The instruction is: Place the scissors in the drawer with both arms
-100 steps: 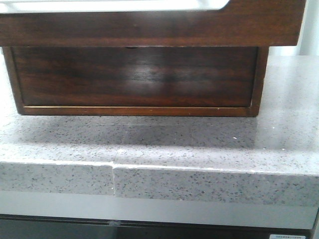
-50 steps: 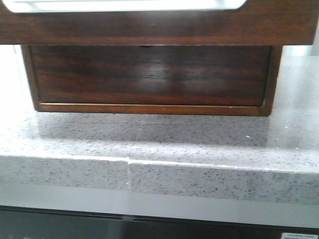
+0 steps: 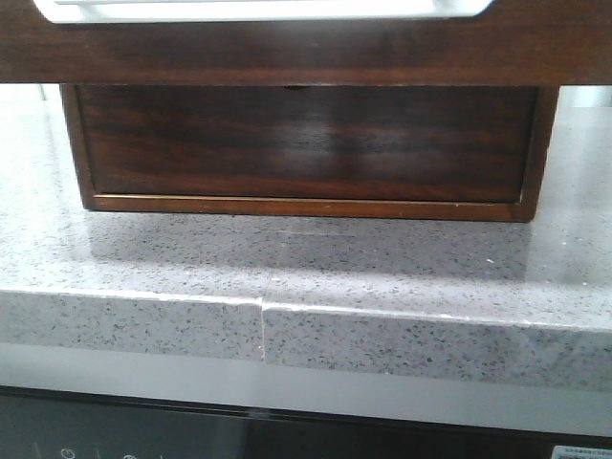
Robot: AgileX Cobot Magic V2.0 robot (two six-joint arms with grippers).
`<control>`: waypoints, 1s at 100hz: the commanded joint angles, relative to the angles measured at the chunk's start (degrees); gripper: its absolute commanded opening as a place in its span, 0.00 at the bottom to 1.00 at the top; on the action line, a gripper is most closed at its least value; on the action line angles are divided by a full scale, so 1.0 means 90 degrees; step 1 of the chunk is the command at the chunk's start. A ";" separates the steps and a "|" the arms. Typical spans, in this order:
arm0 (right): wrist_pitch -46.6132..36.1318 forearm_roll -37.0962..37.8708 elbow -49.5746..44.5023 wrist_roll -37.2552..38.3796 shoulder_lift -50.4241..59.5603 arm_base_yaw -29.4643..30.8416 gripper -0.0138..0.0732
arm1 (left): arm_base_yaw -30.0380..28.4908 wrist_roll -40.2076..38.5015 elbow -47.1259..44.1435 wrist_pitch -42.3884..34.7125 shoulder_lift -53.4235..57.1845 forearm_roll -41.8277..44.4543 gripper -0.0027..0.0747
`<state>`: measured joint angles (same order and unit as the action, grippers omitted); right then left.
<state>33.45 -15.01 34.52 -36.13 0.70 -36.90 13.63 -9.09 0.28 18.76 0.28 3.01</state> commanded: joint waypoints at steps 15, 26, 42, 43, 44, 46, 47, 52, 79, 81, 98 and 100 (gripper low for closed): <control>-0.0506 -0.0022 0.0115 0.0022 -0.0078 0.0055 0.11 | -0.0018 -0.0063 -0.0137 -0.0271 0.0205 -0.0055 0.01; -0.0506 -0.0022 0.0115 0.0022 -0.0078 0.0055 0.11 | -0.0018 -0.0063 -0.0137 -0.0271 0.0205 -0.0055 0.01; -0.0506 0.0328 0.0051 0.0022 -0.0083 0.0100 0.11 | -0.0018 -0.0063 -0.0137 -0.0271 0.0205 -0.0055 0.01; -0.0523 0.0392 0.0031 0.0022 -0.0083 0.0119 0.11 | -0.0018 -0.0063 -0.0137 -0.0271 0.0205 -0.0055 0.01; -0.0541 0.0518 0.0034 0.0022 -0.0083 0.0145 0.11 | -0.0018 -0.0063 -0.0137 -0.0271 0.0205 -0.0055 0.01; -0.0543 0.0640 -0.0012 0.0022 -0.0080 0.0199 0.11 | -0.0018 -0.0063 -0.0137 -0.0271 0.0205 -0.0055 0.01; -0.0556 0.0745 -0.0026 0.0022 -0.0080 0.0219 0.11 | -0.0018 -0.0063 -0.0137 -0.0271 0.0205 -0.0055 0.01; -0.0647 0.0900 -0.0156 0.0079 -0.0080 0.0405 0.11 | -0.0018 -0.0063 -0.0137 -0.0271 0.0205 -0.0055 0.01; -0.2050 0.0914 -0.2090 0.1775 -0.0080 0.2325 0.11 | -0.0018 -0.0063 -0.0137 -0.0271 0.0205 -0.0055 0.01; -0.2192 0.0914 -0.2289 0.1996 -0.0080 0.2494 0.11 | -0.0018 -0.0063 -0.0137 -0.0271 0.0205 -0.0055 0.01; -0.2949 0.1073 -0.3607 0.2933 -0.0080 0.3650 0.11 | -0.0018 -0.0063 -0.0137 -0.0271 0.0205 -0.0055 0.01; -0.2989 0.1156 -0.3681 0.2938 -0.0080 0.3745 0.11 | -0.0018 -0.0063 -0.0137 -0.0271 0.0205 -0.0055 0.01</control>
<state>15.05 -6.69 3.64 -12.36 0.70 -7.04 13.63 -9.09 0.28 18.76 0.28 3.01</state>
